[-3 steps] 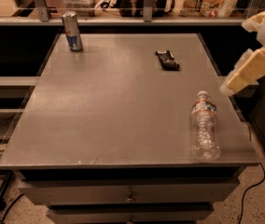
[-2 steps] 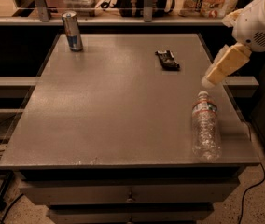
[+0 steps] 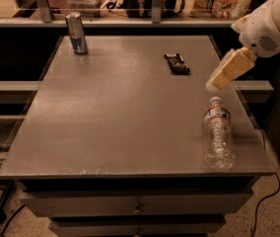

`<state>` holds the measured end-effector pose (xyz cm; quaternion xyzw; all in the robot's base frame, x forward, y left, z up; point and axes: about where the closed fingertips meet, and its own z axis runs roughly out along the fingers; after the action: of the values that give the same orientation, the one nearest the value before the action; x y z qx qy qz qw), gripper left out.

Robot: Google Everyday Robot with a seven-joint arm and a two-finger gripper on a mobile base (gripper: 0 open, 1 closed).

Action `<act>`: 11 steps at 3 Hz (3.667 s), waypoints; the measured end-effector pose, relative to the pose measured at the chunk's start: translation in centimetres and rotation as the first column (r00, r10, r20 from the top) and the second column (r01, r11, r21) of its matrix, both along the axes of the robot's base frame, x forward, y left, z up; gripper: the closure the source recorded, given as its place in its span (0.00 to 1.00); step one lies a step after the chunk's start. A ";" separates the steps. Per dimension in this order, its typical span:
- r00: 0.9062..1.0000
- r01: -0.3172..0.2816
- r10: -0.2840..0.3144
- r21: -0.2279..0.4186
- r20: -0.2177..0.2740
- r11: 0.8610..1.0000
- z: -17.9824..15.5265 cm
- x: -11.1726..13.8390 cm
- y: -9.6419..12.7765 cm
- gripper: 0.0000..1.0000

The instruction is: Move rxbar chocolate near redbull can

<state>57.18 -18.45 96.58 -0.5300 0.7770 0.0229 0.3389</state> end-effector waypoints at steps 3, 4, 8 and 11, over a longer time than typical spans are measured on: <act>0.996 0.035 -0.014 0.245 -0.087 0.969 -6.4 9.6 5.1 0.00; 0.995 0.033 -0.005 0.281 -0.101 0.959 -8.7 13.0 6.6 0.00; 0.984 0.123 -0.079 0.287 -0.160 0.950 -13.8 18.4 4.5 0.41; 0.986 0.116 -0.077 0.272 -0.150 0.955 -13.1 18.3 4.7 1.00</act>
Offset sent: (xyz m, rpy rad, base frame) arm 0.1064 0.0509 -0.0670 0.2924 0.0902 -0.0438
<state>75.45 -13.77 83.49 -0.4354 0.8124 0.1526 0.3565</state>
